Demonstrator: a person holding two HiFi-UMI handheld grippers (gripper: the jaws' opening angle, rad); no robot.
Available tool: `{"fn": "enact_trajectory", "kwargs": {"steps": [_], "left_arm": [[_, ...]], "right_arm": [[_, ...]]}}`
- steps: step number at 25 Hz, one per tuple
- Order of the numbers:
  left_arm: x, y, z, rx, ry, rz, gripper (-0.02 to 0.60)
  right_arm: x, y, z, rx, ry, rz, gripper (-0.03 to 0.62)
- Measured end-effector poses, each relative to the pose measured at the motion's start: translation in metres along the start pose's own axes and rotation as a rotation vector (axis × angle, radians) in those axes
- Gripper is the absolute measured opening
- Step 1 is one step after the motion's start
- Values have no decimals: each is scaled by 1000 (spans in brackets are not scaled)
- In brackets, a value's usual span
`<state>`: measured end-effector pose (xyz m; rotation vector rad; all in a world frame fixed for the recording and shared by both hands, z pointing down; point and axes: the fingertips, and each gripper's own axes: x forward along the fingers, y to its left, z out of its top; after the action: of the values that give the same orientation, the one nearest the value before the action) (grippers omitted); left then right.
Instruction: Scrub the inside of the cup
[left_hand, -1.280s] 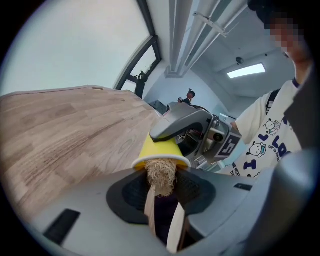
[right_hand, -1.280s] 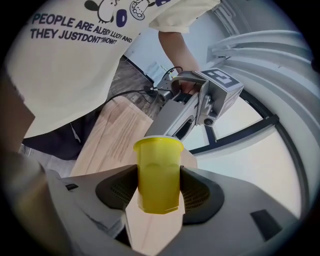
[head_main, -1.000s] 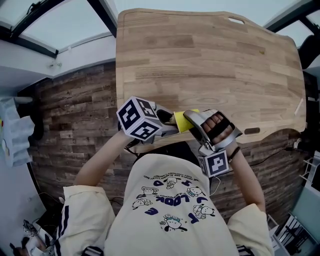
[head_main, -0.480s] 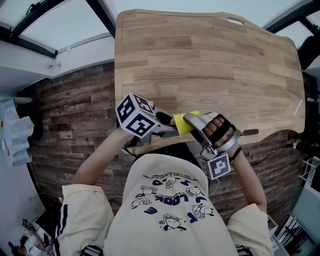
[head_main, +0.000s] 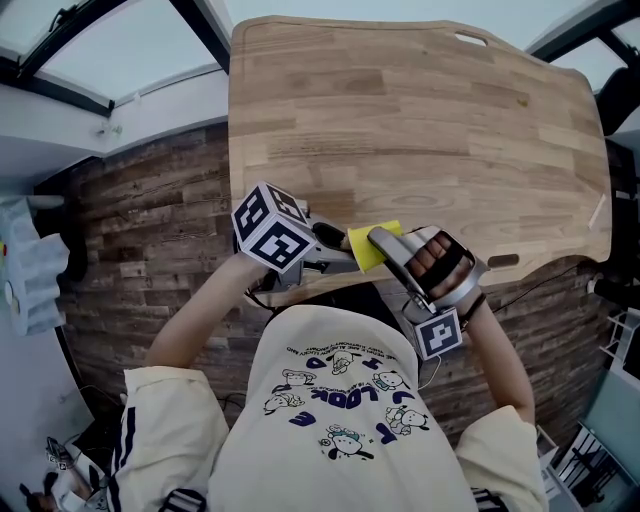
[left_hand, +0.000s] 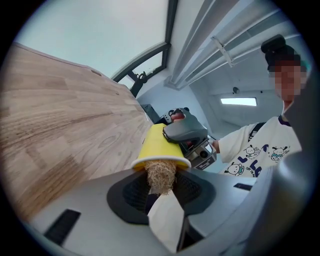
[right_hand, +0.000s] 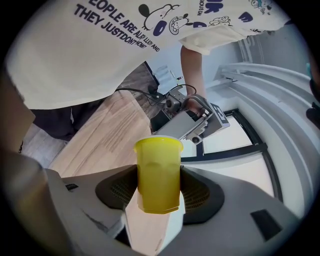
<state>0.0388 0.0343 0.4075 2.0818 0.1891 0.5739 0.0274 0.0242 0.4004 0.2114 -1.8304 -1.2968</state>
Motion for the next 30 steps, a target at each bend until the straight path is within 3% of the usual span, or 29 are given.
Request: {"fn": "enact_trajectory", "kwargs": {"steps": [9,19,30], "left_arm": [[-2,5,-4,94,33,114,132],[-9,10,-5,277,117,305,132],[-9,13,-1,437,176,428,132]], "right_arm": [[5,5,1,95,6,63,261],[11,6,4,293,3,152,261],[14,6,0,458,15,198,261]]}}
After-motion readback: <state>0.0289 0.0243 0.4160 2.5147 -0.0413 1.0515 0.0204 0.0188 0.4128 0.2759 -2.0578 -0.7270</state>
